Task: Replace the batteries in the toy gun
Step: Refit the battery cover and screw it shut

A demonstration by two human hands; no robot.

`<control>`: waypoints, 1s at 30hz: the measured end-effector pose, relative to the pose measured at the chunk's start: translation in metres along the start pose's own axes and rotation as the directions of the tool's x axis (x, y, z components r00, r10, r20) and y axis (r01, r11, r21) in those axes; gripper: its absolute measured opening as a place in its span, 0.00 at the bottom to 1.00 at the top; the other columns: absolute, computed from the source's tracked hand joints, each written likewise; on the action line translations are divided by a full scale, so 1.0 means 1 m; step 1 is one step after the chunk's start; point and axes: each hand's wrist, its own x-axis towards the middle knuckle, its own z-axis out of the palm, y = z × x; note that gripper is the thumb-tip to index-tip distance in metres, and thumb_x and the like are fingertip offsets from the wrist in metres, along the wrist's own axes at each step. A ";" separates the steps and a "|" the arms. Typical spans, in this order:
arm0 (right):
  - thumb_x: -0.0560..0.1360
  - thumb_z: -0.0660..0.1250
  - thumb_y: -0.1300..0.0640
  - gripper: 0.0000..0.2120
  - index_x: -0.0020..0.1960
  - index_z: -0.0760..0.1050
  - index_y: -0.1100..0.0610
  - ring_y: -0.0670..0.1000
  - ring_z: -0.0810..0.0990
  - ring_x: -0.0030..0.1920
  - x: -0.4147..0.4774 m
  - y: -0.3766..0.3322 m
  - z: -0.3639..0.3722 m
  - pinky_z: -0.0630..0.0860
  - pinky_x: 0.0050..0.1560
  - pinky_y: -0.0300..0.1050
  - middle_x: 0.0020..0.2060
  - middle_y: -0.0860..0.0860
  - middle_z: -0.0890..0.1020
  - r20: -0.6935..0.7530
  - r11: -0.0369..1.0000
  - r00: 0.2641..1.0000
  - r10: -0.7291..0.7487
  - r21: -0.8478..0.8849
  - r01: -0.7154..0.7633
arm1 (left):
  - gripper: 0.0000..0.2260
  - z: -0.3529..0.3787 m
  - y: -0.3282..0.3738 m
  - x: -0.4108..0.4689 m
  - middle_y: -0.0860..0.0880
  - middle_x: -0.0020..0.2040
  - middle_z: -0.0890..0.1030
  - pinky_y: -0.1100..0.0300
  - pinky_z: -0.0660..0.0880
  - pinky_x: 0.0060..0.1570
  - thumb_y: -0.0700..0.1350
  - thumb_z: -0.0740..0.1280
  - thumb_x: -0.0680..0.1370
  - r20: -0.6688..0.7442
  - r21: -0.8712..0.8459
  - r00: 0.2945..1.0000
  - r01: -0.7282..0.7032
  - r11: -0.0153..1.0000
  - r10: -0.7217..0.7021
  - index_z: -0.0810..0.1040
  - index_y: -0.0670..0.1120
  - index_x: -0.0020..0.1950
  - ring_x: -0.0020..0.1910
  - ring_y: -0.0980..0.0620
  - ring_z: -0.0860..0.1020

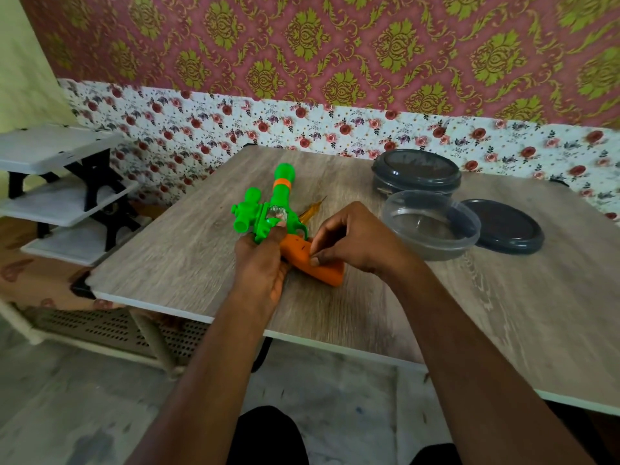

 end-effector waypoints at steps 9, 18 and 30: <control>0.66 0.81 0.67 0.06 0.38 0.87 0.60 0.44 0.84 0.45 0.006 -0.006 0.001 0.82 0.48 0.45 0.36 0.50 0.86 0.012 0.994 0.993 0.114 0.007 -0.114 | 0.12 -0.001 -0.001 0.001 0.36 0.55 0.85 0.46 0.85 0.43 0.37 0.67 0.82 -0.013 -0.002 1.000 0.004 1.000 -0.004 0.77 0.36 0.65 0.46 0.42 0.86; 0.67 0.80 0.68 0.07 0.40 0.87 0.58 0.47 0.85 0.47 0.005 0.001 -0.002 0.82 0.52 0.44 0.39 0.51 0.88 0.042 0.988 0.991 0.130 0.079 -0.133 | 0.14 0.001 0.002 -0.002 0.35 0.59 0.83 0.47 0.85 0.43 0.37 0.67 0.82 -0.031 0.004 0.999 0.018 1.000 -0.018 0.75 0.37 0.67 0.50 0.41 0.85; 0.66 0.80 0.69 0.07 0.40 0.86 0.60 0.53 0.86 0.52 0.012 0.003 -0.003 0.84 0.57 0.54 0.41 0.56 0.88 0.049 0.956 0.977 0.207 0.204 -0.212 | 0.14 0.001 0.004 -0.003 0.35 0.57 0.83 0.44 0.84 0.47 0.36 0.67 0.82 -0.030 0.016 0.999 0.023 1.000 -0.022 0.76 0.36 0.67 0.49 0.41 0.85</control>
